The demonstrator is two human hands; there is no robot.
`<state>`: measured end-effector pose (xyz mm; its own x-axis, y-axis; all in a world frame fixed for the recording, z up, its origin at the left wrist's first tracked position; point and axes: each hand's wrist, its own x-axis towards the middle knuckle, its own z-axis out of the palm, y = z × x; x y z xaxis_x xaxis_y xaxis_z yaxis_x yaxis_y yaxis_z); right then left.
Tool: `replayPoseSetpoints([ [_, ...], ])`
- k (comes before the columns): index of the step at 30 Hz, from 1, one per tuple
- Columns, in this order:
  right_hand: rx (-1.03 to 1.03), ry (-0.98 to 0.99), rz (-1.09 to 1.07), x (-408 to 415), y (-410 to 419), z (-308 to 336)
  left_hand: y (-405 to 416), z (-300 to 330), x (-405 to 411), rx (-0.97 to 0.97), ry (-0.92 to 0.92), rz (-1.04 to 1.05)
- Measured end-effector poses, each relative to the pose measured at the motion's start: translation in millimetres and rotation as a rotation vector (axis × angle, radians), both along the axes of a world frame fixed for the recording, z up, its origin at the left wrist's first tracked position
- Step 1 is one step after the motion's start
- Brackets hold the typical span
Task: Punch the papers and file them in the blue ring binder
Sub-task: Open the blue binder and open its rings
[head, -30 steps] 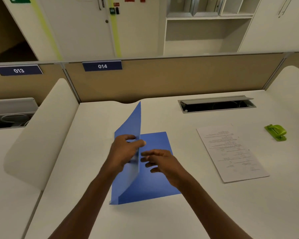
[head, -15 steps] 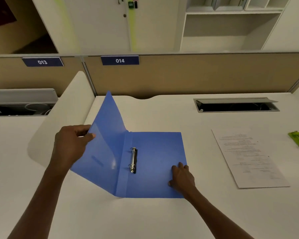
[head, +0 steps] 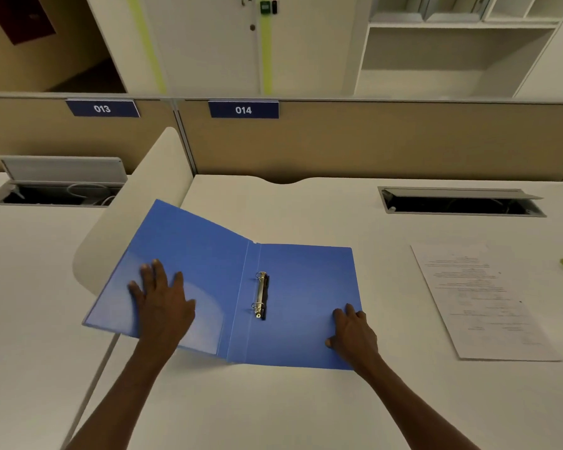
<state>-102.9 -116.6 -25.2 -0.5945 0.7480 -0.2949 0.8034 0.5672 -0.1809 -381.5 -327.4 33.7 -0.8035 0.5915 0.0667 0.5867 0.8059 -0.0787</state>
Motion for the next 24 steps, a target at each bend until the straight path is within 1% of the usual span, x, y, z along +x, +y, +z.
replayPoseSetpoints([
  [3,0.001,0.005,0.001,1,0,-1,1,-26,7,-0.103,-0.188,0.011],
  [7,0.007,0.004,0.001,2,0,-3,1,-57,12,-0.109,-0.424,0.002],
  [9,0.007,0.006,0.0,3,0,-5,-1,-66,13,-0.1,-0.451,-0.008],
  [11,0.009,0.007,-0.003,4,1,-6,1,-72,15,-0.081,-0.433,-0.021],
  [14,0.017,-0.003,0.002,2,3,-7,11,-71,25,0.013,-0.403,-0.096],
  [16,0.019,-0.014,0.009,-1,3,-7,21,-69,37,0.064,-0.441,-0.121],
  [18,0.024,-0.028,0.018,-4,5,-5,32,-67,49,0.069,-0.474,-0.132],
  [20,0.035,-0.045,0.066,-10,6,-2,41,-70,60,0.1,-0.511,-0.14],
  [22,-0.002,0.007,0.105,-21,8,2,48,-75,70,0.161,-0.574,-0.134],
  [24,-0.095,0.126,0.109,-37,12,8,54,-80,75,0.233,-0.611,-0.125],
])
